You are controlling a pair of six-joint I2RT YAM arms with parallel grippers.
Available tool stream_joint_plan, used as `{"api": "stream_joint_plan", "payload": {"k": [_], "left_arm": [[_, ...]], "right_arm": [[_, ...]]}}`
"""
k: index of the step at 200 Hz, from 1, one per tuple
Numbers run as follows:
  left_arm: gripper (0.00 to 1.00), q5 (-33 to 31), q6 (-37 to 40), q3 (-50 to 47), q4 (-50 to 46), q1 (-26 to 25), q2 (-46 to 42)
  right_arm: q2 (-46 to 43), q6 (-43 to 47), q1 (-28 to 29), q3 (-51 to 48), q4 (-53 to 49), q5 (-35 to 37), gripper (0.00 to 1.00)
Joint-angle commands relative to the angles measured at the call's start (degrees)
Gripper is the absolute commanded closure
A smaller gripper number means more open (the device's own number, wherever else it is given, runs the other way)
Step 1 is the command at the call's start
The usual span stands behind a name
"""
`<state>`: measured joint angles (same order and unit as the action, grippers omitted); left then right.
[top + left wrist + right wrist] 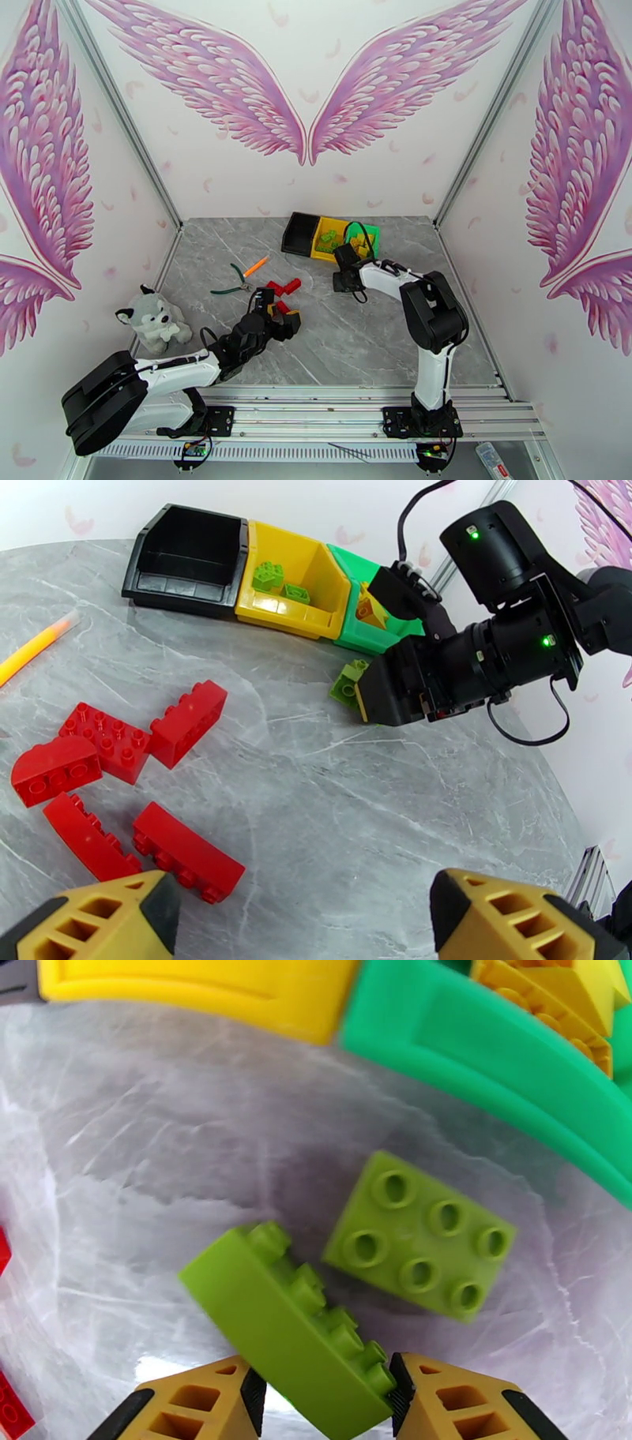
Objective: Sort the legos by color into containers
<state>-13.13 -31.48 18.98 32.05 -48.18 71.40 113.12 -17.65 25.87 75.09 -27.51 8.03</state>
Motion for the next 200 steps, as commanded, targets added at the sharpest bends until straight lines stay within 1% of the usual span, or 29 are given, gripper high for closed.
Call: {"api": "stream_joint_plan", "payload": {"k": [1,27,55,89,108,134,151,174,200], "left_arm": [[0.11,-0.49,-0.47,-1.31,1.42,-0.29,-1.26],[0.11,-0.33,-0.46,-1.31,1.43,-0.33,-1.17],[0.11,-0.78,-0.33,-1.18,1.28,-0.38,-0.78],[0.1,-0.89,0.34,0.1,0.35,-0.24,-0.03],[0.09,-0.54,1.24,2.21,-1.46,-0.18,0.29],[0.01,-0.15,2.71,6.7,-4.65,0.02,2.0],[0.01,0.65,3.76,10.51,-6.37,0.27,4.0],[0.01,1.99,5.91,16.73,-9.12,0.7,6.68],[0.01,2.97,7.06,20.66,-8.66,1.41,8.27]], "right_arm": [[-0.46,1.18,2.1,1.54,-0.66,1.5,0.51],[0.5,0.7,2.7,3.58,-2.29,2.72,0.46],[3.17,0.34,2.62,6.63,-4.74,5.16,0.37],[6.24,0.66,2.7,9.46,-5.98,5.51,0.37],[7.49,0.76,2.61,10.97,-6.22,4.72,0.41],[8.59,0.82,2.58,12.91,-6.77,3.85,0.5],[8.57,1.03,2.61,13.4,-6.77,3.6,0.57],[6.84,0.77,2.54,13.2,-6.64,2.83,0.7],[4.04,0.6,2.53,13.24,-6.9,2.16,0.8]]}}
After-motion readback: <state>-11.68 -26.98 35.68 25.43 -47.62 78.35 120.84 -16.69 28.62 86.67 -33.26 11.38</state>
